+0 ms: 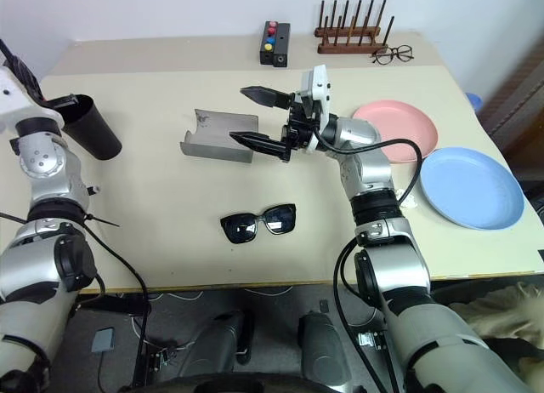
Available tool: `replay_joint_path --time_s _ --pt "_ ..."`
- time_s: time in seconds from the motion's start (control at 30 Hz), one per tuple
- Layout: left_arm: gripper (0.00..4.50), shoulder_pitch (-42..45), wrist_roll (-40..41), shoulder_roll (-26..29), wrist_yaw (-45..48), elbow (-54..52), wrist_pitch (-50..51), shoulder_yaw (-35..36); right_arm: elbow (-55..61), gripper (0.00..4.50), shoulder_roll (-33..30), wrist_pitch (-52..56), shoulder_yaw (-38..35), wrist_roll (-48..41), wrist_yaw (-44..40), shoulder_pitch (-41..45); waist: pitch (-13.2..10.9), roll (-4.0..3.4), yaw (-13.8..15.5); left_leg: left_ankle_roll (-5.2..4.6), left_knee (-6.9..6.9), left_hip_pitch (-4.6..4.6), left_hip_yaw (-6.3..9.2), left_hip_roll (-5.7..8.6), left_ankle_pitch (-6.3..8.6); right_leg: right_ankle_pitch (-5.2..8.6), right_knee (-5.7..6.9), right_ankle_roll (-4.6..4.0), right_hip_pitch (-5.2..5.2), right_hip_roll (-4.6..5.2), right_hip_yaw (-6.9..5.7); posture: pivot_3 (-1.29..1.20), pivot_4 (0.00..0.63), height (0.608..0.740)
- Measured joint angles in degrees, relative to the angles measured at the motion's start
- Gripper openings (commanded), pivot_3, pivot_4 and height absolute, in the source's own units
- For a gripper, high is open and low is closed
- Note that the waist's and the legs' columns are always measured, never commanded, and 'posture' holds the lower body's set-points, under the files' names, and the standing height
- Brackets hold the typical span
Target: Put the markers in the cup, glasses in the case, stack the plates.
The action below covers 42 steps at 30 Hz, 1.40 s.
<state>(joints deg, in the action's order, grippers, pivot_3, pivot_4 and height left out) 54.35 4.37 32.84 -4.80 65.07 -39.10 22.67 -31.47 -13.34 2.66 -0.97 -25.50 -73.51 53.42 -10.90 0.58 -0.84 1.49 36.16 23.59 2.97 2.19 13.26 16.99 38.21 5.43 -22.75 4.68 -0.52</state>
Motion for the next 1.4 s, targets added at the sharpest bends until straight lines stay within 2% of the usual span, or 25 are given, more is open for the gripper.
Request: replay_joint_path --time_s 1.03,1.13,1.2,1.23,1.27,1.4 --pt "0.02 1.8 -1.5 1.4 2.9 4.7 -0.8 -2.9 4.5 4.50 -0.5 4.6 0.0 -0.4 1.3 -2.9 0.0 0.01 0.0 -0.03 0.02 0.01 -0.01 0.01 0.01 0.00 0.03 0.00 -0.02 -0.01 -0.01 0.00 0.150 0.740" --pt "1.25 1.8 -1.3 1.4 3.7 5.0 -0.8 -2.9 4.8 4.50 -0.9 4.9 0.0 -0.4 1.6 -3.3 0.0 0.00 0.0 -0.02 0.02 0.01 -0.01 0.01 0.01 0.00 0.03 0.00 -0.02 -0.01 -0.01 0.00 0.150 0.740" --pt "2.27 1.8 -1.2 1.3 4.4 5.2 -0.8 -2.8 4.8 4.50 -1.0 5.0 0.0 -0.5 1.7 -3.5 0.0 0.01 0.0 -0.02 0.02 0.01 -0.01 0.01 0.01 0.00 0.04 0.00 -0.02 -0.01 -0.01 0.00 0.150 0.740" --pt "2.91 1.8 -1.2 1.3 4.7 5.2 -0.8 -2.8 4.8 4.50 -1.2 5.1 0.0 -0.5 1.8 -3.5 0.0 0.00 0.0 -0.02 0.02 0.01 -0.01 0.01 0.01 0.00 0.04 0.00 -0.02 -0.01 -0.01 0.00 0.150 0.740" --pt "3.25 1.8 -1.2 1.3 4.7 5.2 -0.8 -2.8 4.8 4.50 -1.2 5.1 0.0 -0.5 1.9 -3.5 0.0 0.01 0.0 -0.02 0.02 0.01 -0.01 0.01 0.01 0.00 0.04 0.00 -0.02 -0.01 -0.01 0.00 0.150 0.740" --pt "3.25 1.8 0.0 1.0 6.1 5.1 -1.3 -2.7 4.9 4.50 -1.4 5.2 0.0 -0.5 2.3 -3.5 0.0 0.01 0.0 -0.03 0.02 0.01 -0.01 0.01 0.01 0.00 0.04 0.00 -0.02 -0.01 -0.01 0.00 0.150 0.740"
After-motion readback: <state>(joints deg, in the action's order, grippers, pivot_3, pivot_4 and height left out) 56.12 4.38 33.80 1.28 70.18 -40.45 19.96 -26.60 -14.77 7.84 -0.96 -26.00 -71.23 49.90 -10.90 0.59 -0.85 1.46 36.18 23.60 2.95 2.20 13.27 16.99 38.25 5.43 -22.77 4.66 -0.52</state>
